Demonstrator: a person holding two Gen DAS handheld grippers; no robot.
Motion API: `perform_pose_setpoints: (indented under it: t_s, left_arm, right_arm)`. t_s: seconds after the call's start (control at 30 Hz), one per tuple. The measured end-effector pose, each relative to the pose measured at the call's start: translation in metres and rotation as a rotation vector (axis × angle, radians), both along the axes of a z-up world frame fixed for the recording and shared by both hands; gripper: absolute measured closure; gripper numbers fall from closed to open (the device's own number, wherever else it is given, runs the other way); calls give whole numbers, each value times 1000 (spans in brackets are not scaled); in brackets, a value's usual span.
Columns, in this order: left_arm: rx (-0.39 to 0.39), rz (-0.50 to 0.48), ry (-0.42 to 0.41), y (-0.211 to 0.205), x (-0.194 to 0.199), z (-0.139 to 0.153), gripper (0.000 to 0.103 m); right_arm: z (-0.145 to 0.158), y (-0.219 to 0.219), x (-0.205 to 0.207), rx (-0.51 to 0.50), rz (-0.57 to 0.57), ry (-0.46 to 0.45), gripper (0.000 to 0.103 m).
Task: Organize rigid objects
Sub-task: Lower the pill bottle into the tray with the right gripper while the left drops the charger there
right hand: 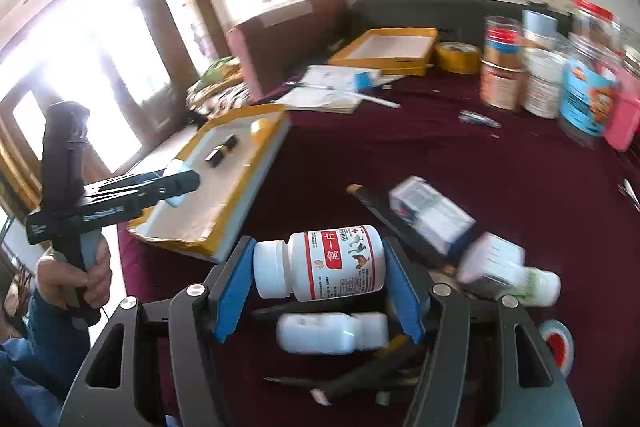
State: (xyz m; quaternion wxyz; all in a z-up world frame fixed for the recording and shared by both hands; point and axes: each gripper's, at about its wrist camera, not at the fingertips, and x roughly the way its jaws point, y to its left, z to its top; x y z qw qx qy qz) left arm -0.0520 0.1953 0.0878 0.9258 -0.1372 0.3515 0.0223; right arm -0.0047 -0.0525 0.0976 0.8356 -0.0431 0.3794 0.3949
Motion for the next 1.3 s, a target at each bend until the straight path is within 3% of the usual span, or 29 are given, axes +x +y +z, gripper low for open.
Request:
perform_pose_setpoints:
  t_s: [0.37,0.63,0.83,0.97,1.13,1.3]
  left_arm:
    - [-40,86,57,55,-2,-21,50]
    - [-132,98,144,72,45,-37,50]
    - [-185,146,167,80,68,-50,50]
    - [-178,164,162,83,75,-56,50]
    - [-250,183,186,96,84,-66,50]
    - [-195,184,200,93,93,-67,50]
  right_arm:
    - [12,111,17,-29,101,86,40]
    - [13,210,82,-67,104,160,40]
    - [-21,283,137,-145,79,182,40]
    - [-36,306,156,-155,103,198,40]
    - [-45,327,169,-190,134,206,40]
    - [-59,336,180,-235,166,242,40]
